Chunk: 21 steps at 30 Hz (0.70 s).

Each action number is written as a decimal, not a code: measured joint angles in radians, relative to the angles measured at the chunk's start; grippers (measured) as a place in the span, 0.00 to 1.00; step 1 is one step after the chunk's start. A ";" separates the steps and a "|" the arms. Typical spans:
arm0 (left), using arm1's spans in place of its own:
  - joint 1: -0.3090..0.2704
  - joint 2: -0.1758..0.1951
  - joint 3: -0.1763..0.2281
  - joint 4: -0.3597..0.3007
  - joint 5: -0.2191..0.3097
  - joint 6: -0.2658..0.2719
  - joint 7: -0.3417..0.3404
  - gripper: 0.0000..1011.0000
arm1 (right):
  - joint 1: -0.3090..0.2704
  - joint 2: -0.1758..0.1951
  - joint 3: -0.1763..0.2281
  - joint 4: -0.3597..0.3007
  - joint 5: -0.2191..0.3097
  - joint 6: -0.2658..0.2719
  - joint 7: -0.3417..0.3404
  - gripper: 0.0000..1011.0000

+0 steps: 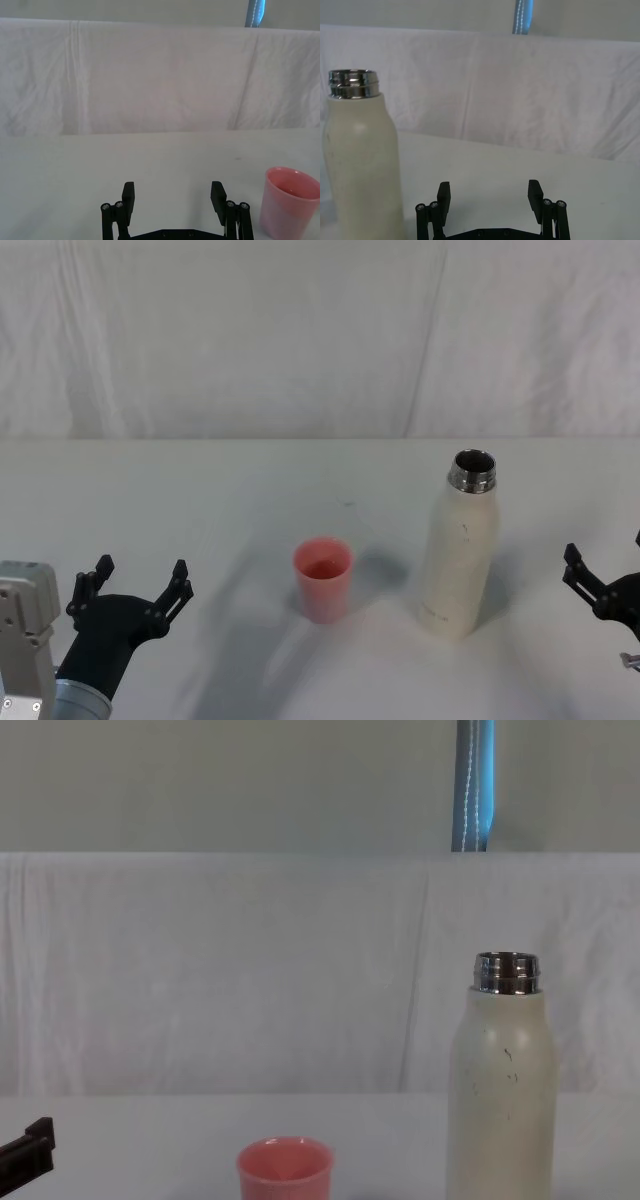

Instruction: Grasp the thermos with one hand and pour water into the cup lid.

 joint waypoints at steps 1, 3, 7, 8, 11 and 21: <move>0.000 0.000 0.000 0.000 0.000 0.000 0.000 0.99 | -0.001 0.001 -0.001 0.001 -0.002 -0.001 0.001 0.99; 0.000 0.000 0.000 0.000 0.000 0.000 0.000 0.99 | -0.001 0.002 -0.005 0.003 -0.007 -0.004 0.004 0.99; 0.000 0.000 0.000 0.000 0.000 0.000 0.000 0.99 | -0.005 0.003 -0.014 0.004 -0.015 -0.008 0.008 0.99; 0.000 0.000 0.000 0.000 0.000 0.000 0.000 0.99 | -0.006 0.003 -0.015 0.004 -0.016 -0.008 0.009 0.99; 0.000 0.000 0.000 0.000 0.000 0.000 0.000 0.99 | -0.011 0.004 -0.022 0.001 -0.018 -0.009 0.014 0.99; 0.000 0.000 0.000 0.000 0.000 0.000 0.000 0.99 | -0.031 0.007 -0.044 -0.018 -0.019 -0.007 0.029 0.99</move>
